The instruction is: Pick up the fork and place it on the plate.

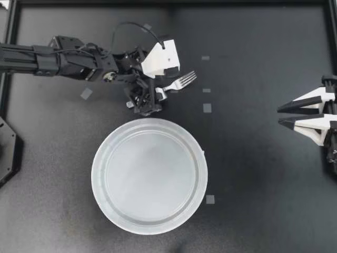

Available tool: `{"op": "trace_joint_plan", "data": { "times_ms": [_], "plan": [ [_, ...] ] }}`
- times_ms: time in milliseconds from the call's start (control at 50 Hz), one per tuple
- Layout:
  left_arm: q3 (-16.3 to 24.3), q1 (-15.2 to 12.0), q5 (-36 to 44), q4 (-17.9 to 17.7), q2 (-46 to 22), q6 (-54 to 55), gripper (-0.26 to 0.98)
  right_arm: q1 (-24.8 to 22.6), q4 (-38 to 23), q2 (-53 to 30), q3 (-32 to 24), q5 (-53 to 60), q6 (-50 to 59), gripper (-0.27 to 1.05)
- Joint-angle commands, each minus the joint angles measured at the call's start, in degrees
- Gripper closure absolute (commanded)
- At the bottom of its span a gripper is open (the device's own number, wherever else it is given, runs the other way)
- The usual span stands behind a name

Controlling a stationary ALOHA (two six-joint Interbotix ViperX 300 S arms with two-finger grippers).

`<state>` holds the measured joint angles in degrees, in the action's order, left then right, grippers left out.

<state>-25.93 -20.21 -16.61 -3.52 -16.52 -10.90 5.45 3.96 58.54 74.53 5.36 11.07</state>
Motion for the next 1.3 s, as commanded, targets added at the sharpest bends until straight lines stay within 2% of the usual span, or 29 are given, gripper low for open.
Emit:
{"op": "trace_joint_plan", "data": {
  "times_ms": [0, 240, 320, 500, 600, 820, 1040, 1180, 1280],
  "plan": [
    [1.6, 0.2, 0.5, -0.1, 0.0, 0.0, 0.2, 0.2, 0.0, -0.1, -0.5, 0.6, 0.5, 0.36],
    [1.8, 0.2, 0.5, -0.1, -0.3, -0.1, 0.25, 0.2, 0.0, -0.1, -0.4, 0.6, 0.4, 0.36],
    [1.8, 0.2, 0.5, -0.1, -0.4, -0.1, 0.33, 0.2, 0.0, 0.0, -0.4, 0.7, 0.4, 0.36],
    [1.7, 0.2, 0.5, -0.1, -1.0, -0.1, 0.6, 0.2, 0.0, -0.1, 0.1, 1.3, 0.5, 0.36],
    [1.6, 0.2, 0.5, -0.1, -1.3, -0.1, 0.69, 0.2, 0.0, 0.0, 0.1, 1.5, 0.5, 0.36],
    [2.7, 1.0, -0.4, -0.1, -0.2, -0.5, 0.7, 0.2, 0.0, -0.1, 0.1, 1.4, 0.6, 0.36],
    [7.0, 2.6, -2.0, -0.1, 9.9, -1.3, 0.7, 0.2, 0.0, -0.9, -0.2, 2.8, 0.8, 0.34],
    [8.9, 4.9, -1.2, -0.1, 15.9, -1.0, 0.7, 0.2, -0.2, -2.2, -0.3, 7.1, 0.2, 0.33],
    [9.1, 8.0, 3.4, -0.4, 18.9, -0.3, 0.7, 0.2, -1.8, -3.3, -0.3, 10.6, -0.9, 0.28]
  ]
}}
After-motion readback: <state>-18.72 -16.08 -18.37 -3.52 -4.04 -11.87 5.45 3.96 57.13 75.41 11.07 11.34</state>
